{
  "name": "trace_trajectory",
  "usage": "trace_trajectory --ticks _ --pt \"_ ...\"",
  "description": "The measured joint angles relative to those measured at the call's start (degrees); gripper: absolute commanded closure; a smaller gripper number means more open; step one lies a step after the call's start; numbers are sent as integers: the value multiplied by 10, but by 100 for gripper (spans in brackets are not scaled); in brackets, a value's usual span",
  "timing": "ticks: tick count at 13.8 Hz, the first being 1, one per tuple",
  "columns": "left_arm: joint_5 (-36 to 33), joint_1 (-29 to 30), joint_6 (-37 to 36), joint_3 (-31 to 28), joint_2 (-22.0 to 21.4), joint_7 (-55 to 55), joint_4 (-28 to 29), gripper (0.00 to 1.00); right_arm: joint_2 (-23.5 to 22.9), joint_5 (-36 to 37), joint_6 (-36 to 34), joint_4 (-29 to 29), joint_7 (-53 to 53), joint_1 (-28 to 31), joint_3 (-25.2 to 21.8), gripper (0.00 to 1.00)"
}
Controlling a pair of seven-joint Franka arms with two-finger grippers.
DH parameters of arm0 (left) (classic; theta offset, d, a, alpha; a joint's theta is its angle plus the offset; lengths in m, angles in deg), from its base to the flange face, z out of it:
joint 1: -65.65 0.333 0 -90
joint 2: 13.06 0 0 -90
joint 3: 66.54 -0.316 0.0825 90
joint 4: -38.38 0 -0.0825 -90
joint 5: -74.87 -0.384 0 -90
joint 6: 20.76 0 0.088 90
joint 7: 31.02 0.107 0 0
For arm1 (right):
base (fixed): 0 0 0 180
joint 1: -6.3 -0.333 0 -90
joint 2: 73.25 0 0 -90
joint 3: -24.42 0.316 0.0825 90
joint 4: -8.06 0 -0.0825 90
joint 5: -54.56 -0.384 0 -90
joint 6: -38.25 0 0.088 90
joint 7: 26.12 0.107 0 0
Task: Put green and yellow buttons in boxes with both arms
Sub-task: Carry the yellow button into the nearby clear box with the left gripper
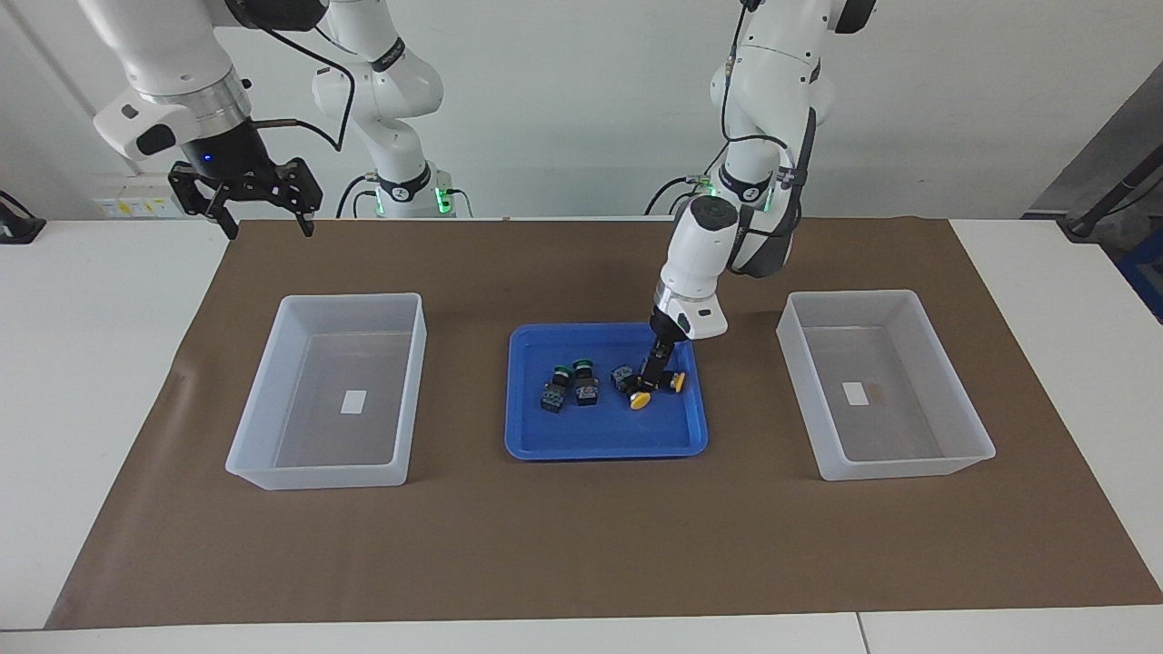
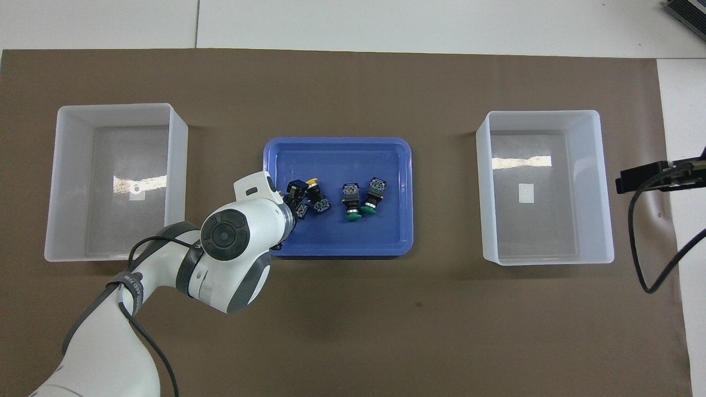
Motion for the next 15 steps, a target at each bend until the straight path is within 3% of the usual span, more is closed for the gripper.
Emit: trace_trajectory --ticks 2,6,9,12,15 --pt "0 0 1 0 2 0 0 71 0 0 0 0 0 0 0 0" --pt "0 0 7 -2 3 -1 -15 94 0 0 0 0 0 0 0 0" --pt "0 10 -38 -10 2 -1 -61 100 0 0 0 0 0 0 0 0" --pt "-1 42 -160 -12 -1 13 -152 100 0 0 0 0 0 0 0 0" --pt "-1 89 -293 -12 -7 110 -238 100 0 0 0 0 0 0 0 0"
